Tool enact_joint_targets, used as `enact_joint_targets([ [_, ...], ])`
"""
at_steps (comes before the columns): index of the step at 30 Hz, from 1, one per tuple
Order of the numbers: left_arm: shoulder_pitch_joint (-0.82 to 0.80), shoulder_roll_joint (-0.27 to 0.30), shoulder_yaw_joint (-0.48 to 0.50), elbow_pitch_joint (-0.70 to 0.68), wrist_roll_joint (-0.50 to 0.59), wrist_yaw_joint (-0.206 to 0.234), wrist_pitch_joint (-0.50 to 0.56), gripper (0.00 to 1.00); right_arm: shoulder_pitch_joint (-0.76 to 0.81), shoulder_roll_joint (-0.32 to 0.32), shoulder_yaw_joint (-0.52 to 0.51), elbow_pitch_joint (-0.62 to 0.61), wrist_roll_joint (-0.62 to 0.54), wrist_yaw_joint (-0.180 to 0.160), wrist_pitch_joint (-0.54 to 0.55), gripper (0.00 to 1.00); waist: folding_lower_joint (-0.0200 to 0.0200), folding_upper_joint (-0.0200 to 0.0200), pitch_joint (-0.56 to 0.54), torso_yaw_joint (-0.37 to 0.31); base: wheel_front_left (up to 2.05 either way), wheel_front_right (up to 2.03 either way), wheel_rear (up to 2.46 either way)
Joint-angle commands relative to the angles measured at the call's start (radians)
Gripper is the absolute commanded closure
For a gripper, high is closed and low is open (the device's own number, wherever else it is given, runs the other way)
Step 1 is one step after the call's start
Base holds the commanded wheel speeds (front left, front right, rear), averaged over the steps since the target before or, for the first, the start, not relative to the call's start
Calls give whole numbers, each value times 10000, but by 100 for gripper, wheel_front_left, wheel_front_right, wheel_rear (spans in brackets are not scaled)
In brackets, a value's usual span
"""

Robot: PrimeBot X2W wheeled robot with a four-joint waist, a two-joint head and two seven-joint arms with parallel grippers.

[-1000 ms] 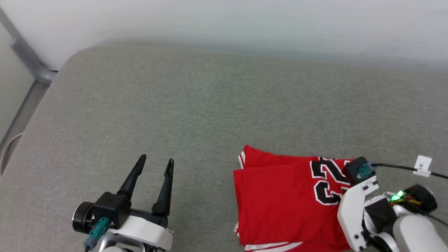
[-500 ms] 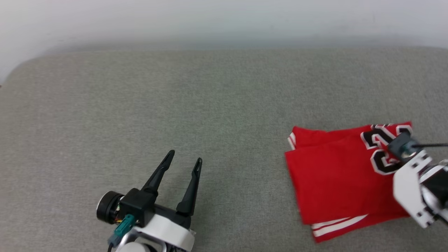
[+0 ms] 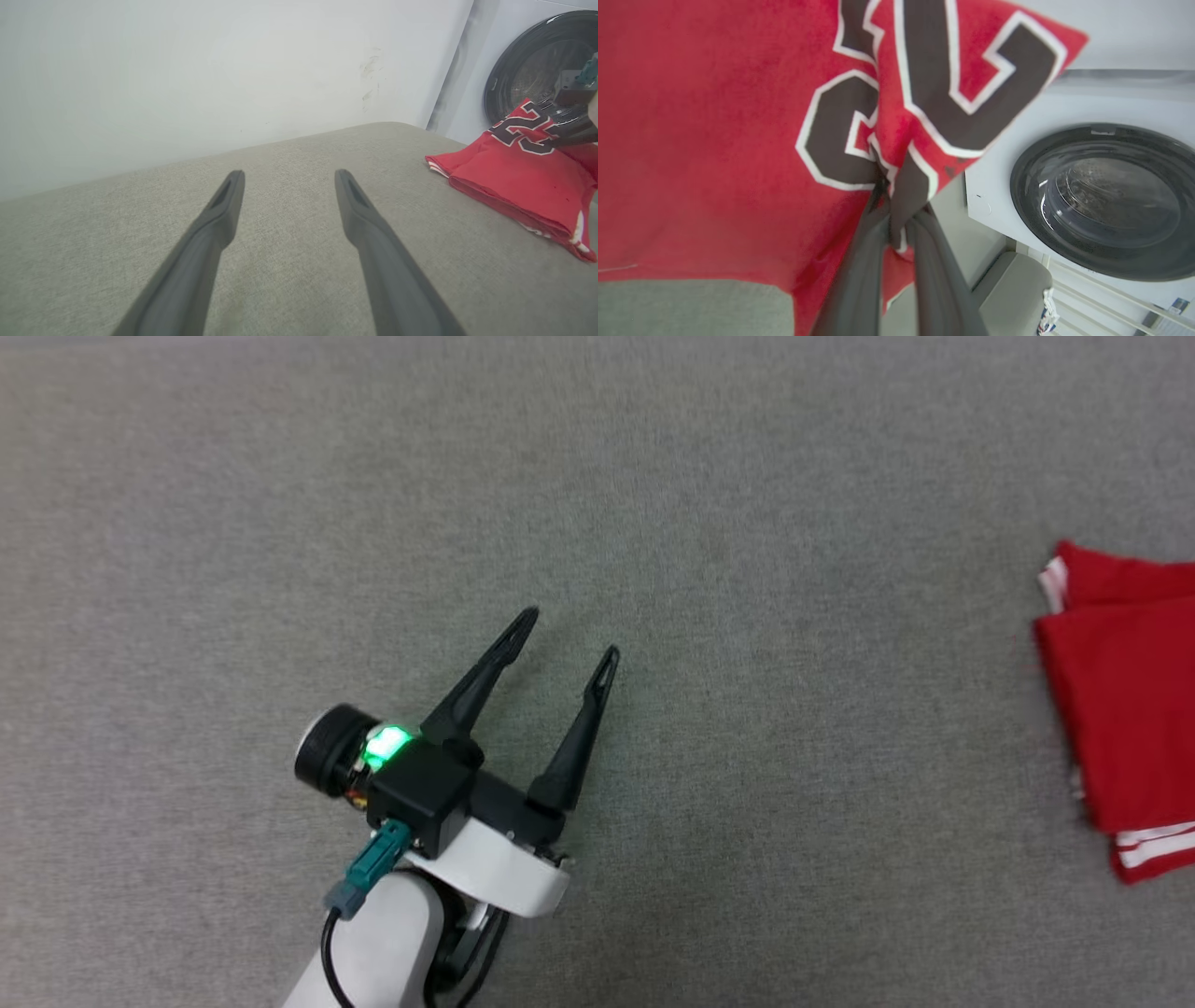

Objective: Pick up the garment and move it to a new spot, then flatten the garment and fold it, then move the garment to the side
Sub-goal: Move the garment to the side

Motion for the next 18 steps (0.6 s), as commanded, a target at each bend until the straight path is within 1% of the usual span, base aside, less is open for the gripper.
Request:
enact_joint_targets([
  [1, -315, 70, -95, -102, 103, -20, -21, 0, -121, -98, -321, 290, -141, -21, -223, 100, -1, 0, 695, -125, 0, 0, 0],
  [5, -920, 312, -447, -397, 334, -20, -21, 0, -124, -117, -1520, 1264, -407, -21, -900, 100, -1, 0, 1385, -62, 0, 0, 0],
  [11, -1411, 569, -783, -1006, 508, -20, 21, 0, -233, 258, -3251, 2417, -1013, -21, -1858, 100, -1, 0, 2169, -125, 0, 0, 0],
  [13, -1543, 664, -887, -1195, 567, -20, 113, 0, -390, 432, -3737, 2654, -1222, -21, -2172, 100, -1, 0, 2375, -180, 0, 0, 0],
  [18, -1757, 771, -925, -1573, 565, -19, 277, 0, -677, 870, -4534, 3152, -1810, -21, -2584, 100, -1, 0, 2657, -215, 0, 0, 0],
])
